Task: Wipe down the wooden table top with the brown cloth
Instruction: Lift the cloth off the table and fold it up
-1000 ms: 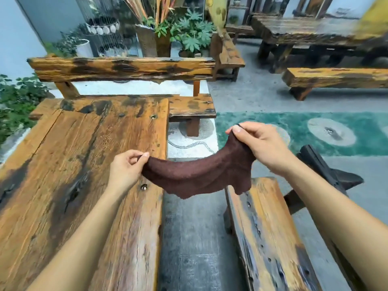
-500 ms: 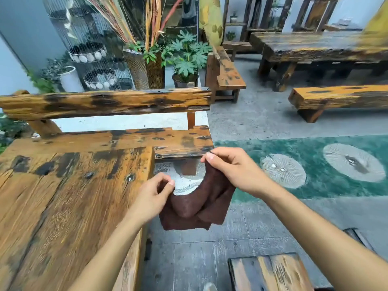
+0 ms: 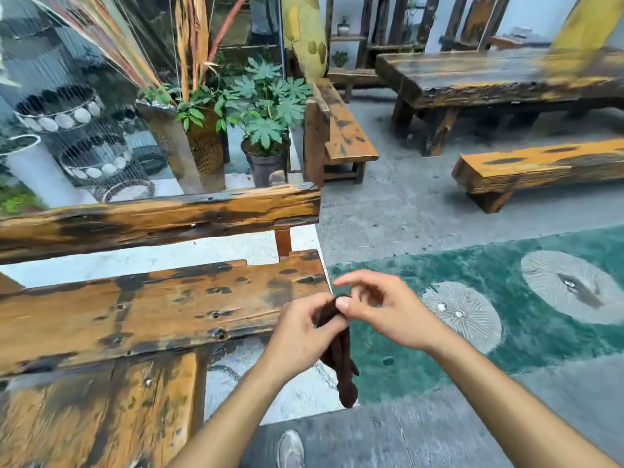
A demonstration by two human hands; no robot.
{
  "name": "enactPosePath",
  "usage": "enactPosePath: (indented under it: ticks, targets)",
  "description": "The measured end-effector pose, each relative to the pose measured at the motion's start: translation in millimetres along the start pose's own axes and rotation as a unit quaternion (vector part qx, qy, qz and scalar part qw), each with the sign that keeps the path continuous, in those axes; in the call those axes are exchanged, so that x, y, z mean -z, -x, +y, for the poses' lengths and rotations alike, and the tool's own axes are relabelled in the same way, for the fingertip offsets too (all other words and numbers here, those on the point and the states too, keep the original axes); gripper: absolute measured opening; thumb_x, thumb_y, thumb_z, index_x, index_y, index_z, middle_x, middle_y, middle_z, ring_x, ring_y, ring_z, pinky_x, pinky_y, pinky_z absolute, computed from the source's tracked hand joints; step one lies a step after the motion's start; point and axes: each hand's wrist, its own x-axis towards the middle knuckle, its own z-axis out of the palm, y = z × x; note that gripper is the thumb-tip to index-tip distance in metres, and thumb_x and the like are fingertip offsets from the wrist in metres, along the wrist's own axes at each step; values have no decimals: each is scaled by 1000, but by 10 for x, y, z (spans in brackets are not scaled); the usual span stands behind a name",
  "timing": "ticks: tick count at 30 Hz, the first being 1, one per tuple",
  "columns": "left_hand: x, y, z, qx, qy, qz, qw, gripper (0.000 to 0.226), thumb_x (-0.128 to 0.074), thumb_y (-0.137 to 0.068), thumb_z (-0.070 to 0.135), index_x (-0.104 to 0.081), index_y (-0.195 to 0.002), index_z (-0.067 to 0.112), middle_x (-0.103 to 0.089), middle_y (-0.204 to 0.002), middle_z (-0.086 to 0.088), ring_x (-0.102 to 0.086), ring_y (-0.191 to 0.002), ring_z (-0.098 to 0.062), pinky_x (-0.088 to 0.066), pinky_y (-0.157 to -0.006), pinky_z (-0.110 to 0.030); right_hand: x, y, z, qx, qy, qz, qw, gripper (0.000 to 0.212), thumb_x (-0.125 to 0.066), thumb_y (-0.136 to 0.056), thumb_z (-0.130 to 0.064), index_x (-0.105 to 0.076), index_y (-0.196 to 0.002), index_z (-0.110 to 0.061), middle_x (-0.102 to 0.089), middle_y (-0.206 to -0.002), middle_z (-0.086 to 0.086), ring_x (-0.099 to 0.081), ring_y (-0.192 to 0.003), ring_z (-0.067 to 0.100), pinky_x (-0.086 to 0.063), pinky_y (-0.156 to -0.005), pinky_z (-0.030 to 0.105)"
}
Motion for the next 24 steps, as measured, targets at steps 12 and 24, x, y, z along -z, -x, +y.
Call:
enactPosePath:
  ticks: [12, 24]
  targets:
    - [657, -2433, -495, 65, 16, -19, 998, 29, -67, -101, 20, -72, -77, 4, -66, -69, 3, -56, -67, -3, -42, -63, -22, 487, -1920, 1379, -138, 51, -175, 973, 15, -84, -88, -37, -78, -87, -23, -74, -90, -8, -66, -87, 1, -53, -89, 32]
    - [1749, -4289, -2359, 161, -168, 65, 970, 15, -69, -100, 24, -80, -90, 22, -75, -75, 16, -65, -68, 3, -53, -68, -22, 878, -4771, 2769, -156, 174, -279, 932, 22, -90, -83, -23, -70, -72, -21, -57, -56, -18, -49, -52, -1, -38, -60, 23]
